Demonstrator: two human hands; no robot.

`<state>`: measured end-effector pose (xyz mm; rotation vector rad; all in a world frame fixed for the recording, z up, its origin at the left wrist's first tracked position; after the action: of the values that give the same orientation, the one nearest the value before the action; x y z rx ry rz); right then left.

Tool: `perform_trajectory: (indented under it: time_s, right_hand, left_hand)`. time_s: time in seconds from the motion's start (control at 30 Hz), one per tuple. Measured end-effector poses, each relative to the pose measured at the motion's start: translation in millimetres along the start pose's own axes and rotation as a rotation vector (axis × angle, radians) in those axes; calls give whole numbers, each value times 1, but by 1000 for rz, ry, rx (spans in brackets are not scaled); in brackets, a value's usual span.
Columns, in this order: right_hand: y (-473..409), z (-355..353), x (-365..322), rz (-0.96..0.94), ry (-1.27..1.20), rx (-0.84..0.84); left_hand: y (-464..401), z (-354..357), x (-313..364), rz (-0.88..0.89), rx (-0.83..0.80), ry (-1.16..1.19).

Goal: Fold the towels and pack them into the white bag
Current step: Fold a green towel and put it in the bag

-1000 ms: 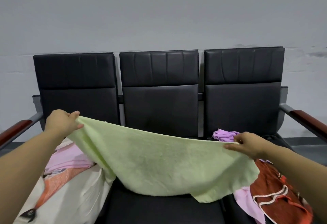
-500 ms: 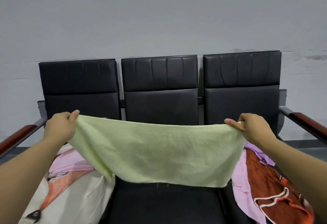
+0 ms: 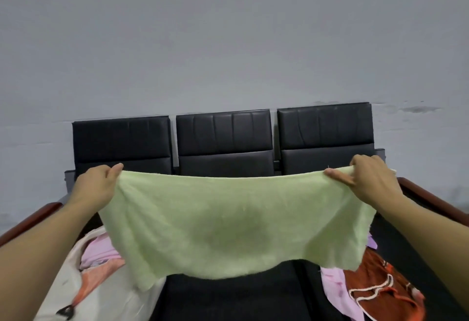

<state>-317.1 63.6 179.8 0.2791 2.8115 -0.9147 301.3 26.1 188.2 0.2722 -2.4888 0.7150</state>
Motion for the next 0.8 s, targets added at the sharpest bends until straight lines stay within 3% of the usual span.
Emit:
perform_trajectory:
  time_s: [0.17,0.3,0.7,0.8]
  right_hand:
    - [0,-22,5,-10,46,0]
    - [-1,6,12,-13,93,-79]
    - [9,236,50,-14,249,-343]
    - [4,291,49,-60,383,-376]
  left_hand:
    - [6,-9,17,47,11,13]
    - [3,16,10,36,-31,-10]
    - [-10,227,-82,-98,-284,-140]
    - [-16,286,-103,-89,-306,-157]
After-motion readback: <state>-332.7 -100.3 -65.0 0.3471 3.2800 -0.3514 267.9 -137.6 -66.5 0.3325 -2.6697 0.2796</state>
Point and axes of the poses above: each hand's wrist, its own y-axis away from the middle knuckle, its own z-axis out of the palm, x = y × z, the point moved 9 cm from there along -y, towards the middle knuckle, and after that the axes turned 4 degrees about y, right-handed, at the moved point
